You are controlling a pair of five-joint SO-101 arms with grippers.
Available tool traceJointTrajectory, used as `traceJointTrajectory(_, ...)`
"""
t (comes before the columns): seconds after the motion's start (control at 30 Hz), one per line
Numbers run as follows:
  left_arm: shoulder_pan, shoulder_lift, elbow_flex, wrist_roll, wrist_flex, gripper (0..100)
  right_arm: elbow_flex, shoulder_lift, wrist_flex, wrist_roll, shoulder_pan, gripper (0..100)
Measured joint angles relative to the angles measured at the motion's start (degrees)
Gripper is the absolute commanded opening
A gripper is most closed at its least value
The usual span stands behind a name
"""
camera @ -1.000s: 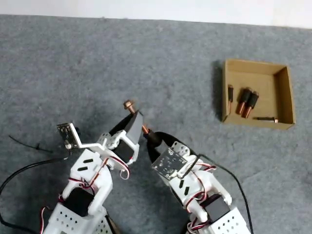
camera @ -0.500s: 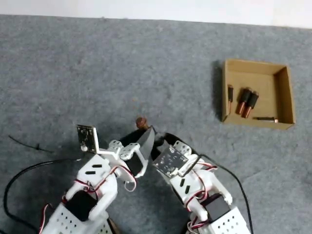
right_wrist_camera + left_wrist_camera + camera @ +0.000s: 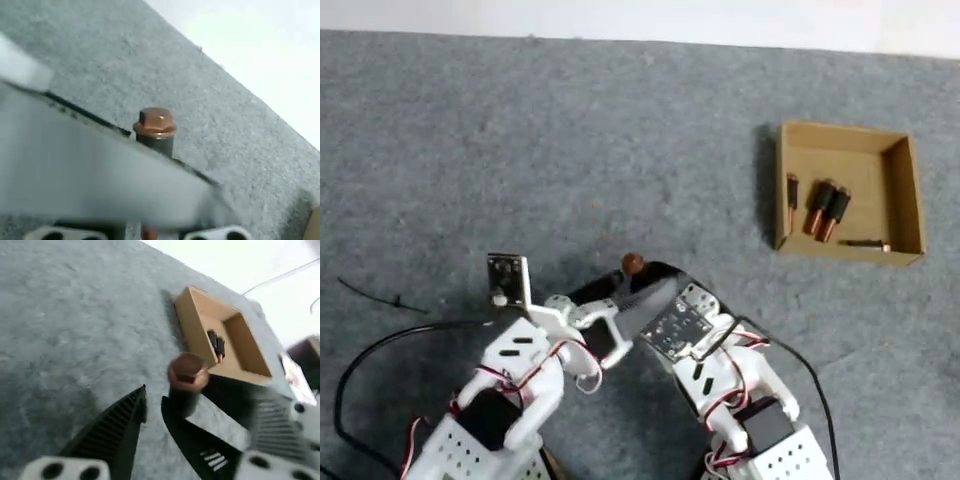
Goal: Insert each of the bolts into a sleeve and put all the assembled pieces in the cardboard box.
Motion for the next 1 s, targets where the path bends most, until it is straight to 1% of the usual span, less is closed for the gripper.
traceJointTrajectory(0.03, -0.8, 0.0, 0.0, 1.0, 0.0, 38, 0.0, -0.1, -0.1, 0.0, 0.0, 0.5)
traceJointTrajectory(0.1, -5.5, 0.0, -0.6, 5.8, 0.0, 37, 0.0, -0.1, -0.1, 0.0, 0.9, 0.5)
traceJointTrajectory(0.2, -17.1, 0.0, -2.3, 13.5, 0.0, 34, 0.0, -0.1, -0.1, 0.0, 3.2, 0.5)
traceJointTrajectory(0.27, -24.0, 0.0, -2.8, 15.6, 0.0, 30, 0.0, -0.1, -0.5, 0.0, 4.7, 0.5)
traceJointTrajectory(0.3, -25.5, 0.0, -2.9, 16.2, 0.0, 28, 0.0, -0.1, -1.1, -0.3, 5.5, 0.5)
traceJointTrajectory(0.4, -26.8, 0.0, -2.9, 16.3, 0.0, 20, 0.0, -0.1, -4.2, -5.1, 10.5, 0.5)
traceJointTrajectory(0.47, -27.3, 0.0, -2.9, 15.9, 0.0, 12, 0.0, -0.1, -7.3, -9.9, 15.7, 0.5)
traceJointTrajectory(0.53, -27.3, 0.0, -2.6, 13.6, -0.2, 2, 0.0, 0.0, -9.6, -13.3, 21.4, 0.5)
traceJointTrajectory(0.57, -27.3, 0.0, -2.0, 12.7, -0.9, 0, 0.0, 0.0, -10.0, -14.1, 23.6, 0.6)
traceJointTrajectory(0.63, -28.3, 0.0, -1.6, 11.0, -2.5, 3, 0.0, 0.0, -10.5, -14.5, 26.9, 0.6)
traceJointTrajectory(0.7, -30.3, 0.0, -1.5, 10.3, -3.4, 0, 0.0, 0.0, -11.2, -14.5, 29.4, 0.6)
traceJointTrajectory(0.83, -34.0, 0.0, -1.5, 9.8, -4.1, 1, 0.0, 2.2, -13.1, -11.8, 32.5, 0.6)
traceJointTrajectory(0.9, -34.6, 0.0, -1.5, 9.8, -4.1, 1, -1.1, 6.2, -13.8, -11.2, 33.8, 0.6)
traceJointTrajectory(1.0, -34.7, 0.0, -0.9, 9.7, -4.1, 1, -6.7, 16.8, -15.6, -11.1, 36.0, 0.6)
